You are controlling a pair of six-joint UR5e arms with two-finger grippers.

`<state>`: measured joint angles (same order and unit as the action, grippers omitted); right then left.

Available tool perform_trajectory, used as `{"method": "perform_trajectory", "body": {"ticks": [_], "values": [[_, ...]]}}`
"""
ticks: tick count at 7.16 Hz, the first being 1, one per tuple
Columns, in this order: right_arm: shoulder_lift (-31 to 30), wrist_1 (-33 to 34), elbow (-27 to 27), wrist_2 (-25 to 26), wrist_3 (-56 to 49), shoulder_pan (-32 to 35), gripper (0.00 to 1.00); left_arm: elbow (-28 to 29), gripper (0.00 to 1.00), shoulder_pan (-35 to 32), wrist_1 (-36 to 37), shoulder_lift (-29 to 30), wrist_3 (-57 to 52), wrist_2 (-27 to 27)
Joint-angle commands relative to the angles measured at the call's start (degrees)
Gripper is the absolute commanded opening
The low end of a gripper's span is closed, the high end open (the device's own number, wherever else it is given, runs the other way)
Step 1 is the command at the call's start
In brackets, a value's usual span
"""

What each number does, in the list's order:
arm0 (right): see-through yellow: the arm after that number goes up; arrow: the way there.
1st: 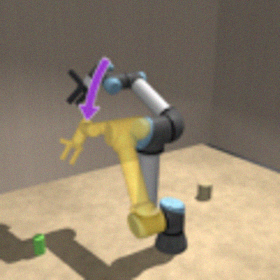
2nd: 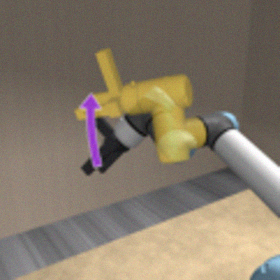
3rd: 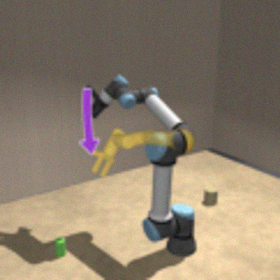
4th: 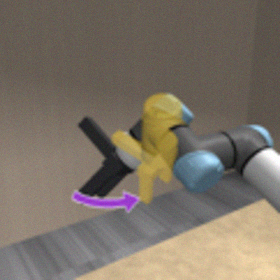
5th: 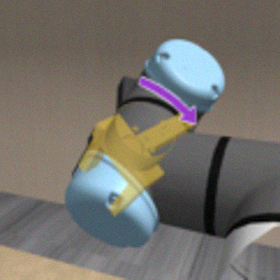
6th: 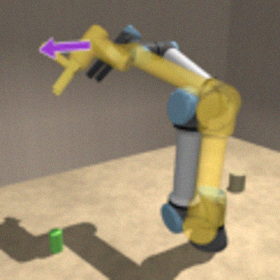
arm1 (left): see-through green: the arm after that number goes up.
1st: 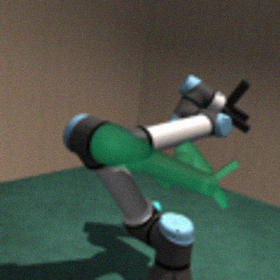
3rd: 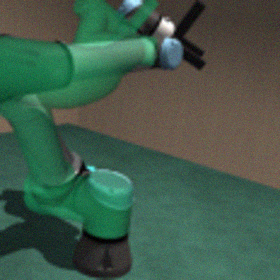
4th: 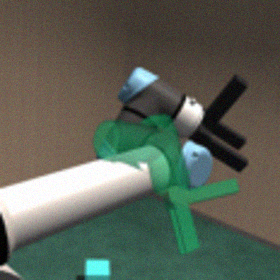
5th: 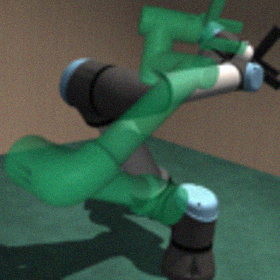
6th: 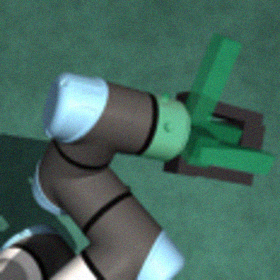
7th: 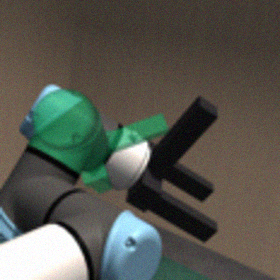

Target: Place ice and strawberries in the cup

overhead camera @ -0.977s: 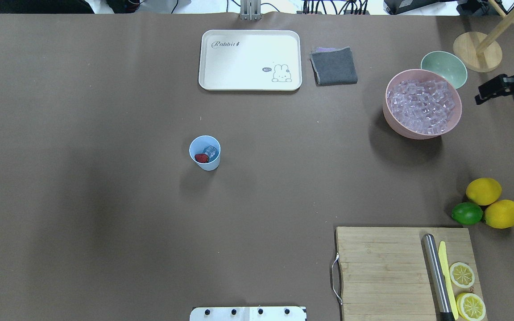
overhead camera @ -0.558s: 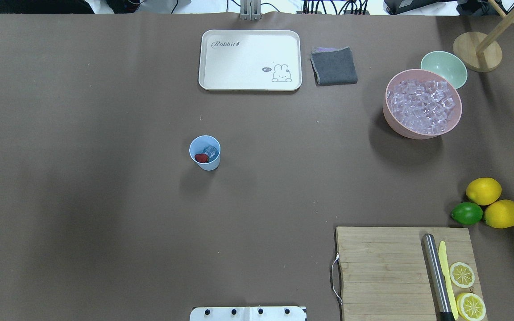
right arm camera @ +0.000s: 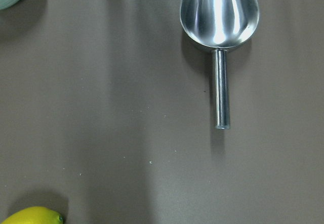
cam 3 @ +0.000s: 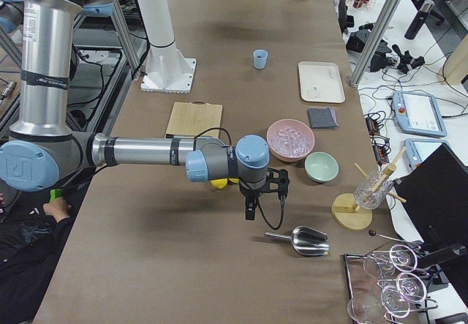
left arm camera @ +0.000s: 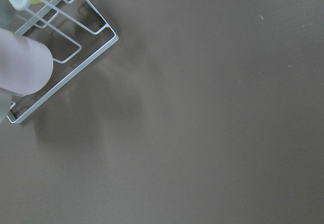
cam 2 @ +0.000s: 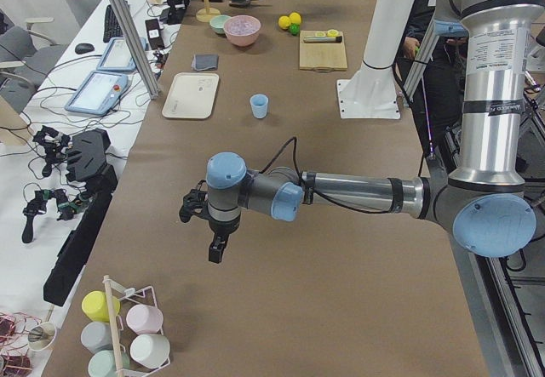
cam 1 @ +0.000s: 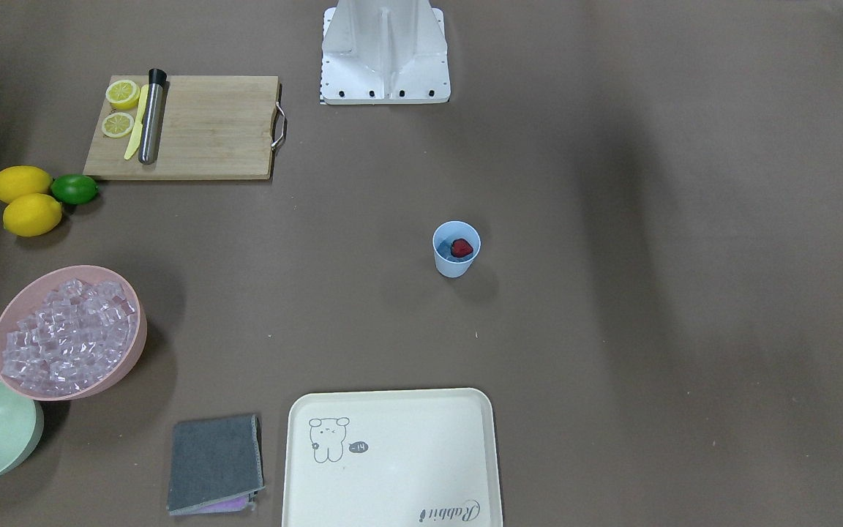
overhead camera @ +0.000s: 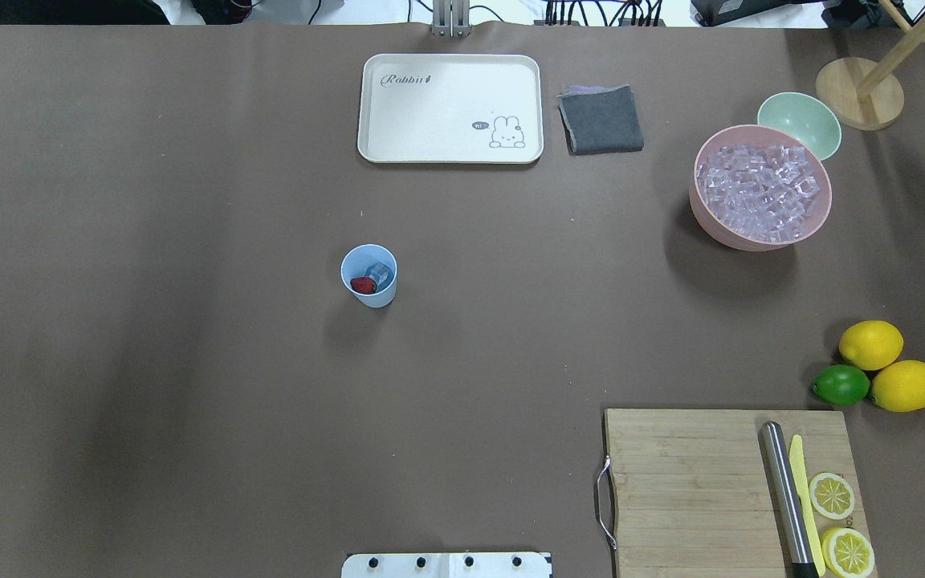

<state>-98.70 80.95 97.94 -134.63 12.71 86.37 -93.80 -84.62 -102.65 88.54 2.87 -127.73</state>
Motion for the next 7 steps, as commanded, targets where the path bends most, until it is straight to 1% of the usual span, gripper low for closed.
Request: {"method": "perform_trajectory", "body": {"ticks": [1,7], "values": [[-1.0,0.0,-0.6,-0.4,-0.6,1.5,0.99,0.1,0.98,-0.5,0.0,-0.1,0.0,-3.4],[-0.6,0.0,-0.4,-0.3,-0.5,2.0,0.99,0.2,0.98,-0.5,-0.3,0.1,-0.1,-3.2]]}}
